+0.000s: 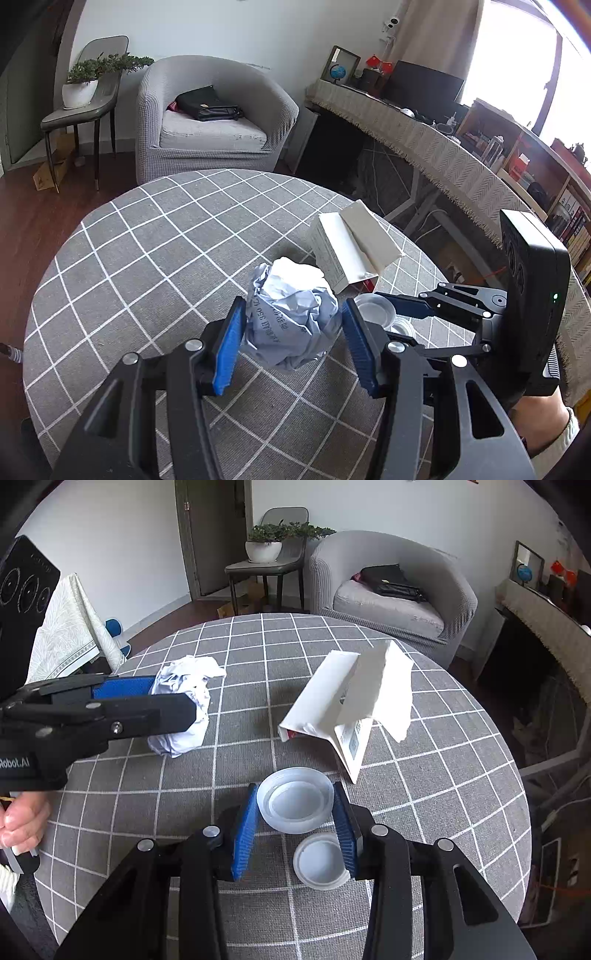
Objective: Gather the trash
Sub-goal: 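Grasp the crumpled paper ball with the left tool while the right tool grasps a white lid, then carry the paper ball and white lid over the green trash bin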
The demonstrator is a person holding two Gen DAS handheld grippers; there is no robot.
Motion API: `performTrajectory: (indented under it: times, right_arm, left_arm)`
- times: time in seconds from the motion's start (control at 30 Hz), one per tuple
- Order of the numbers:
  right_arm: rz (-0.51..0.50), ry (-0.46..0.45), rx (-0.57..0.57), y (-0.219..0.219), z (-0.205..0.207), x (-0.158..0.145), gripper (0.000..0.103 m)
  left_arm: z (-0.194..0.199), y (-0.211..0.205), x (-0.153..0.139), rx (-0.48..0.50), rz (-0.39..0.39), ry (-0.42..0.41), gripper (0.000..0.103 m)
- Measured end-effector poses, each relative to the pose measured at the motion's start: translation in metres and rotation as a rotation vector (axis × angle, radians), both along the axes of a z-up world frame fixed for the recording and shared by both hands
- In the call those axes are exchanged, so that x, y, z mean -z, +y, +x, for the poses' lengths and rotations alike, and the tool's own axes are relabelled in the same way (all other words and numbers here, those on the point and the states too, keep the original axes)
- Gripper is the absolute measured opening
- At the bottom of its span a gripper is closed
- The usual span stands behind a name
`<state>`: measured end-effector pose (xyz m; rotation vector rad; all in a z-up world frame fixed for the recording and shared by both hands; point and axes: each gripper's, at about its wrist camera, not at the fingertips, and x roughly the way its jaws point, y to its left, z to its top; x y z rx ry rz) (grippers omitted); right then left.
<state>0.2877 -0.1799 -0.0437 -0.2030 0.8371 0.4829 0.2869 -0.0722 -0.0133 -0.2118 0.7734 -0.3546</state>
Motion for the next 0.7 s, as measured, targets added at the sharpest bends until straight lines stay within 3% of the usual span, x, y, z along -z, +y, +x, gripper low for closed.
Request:
performTrajectory:
  times: [0.7]
  right_arm:
    - [0.069, -0.020, -0.010, 0.074, -0.042, -0.015, 0.040]
  left_arm:
    - [-0.072, 0.076, -0.001, -0.052, 0.073, 0.039, 0.055]
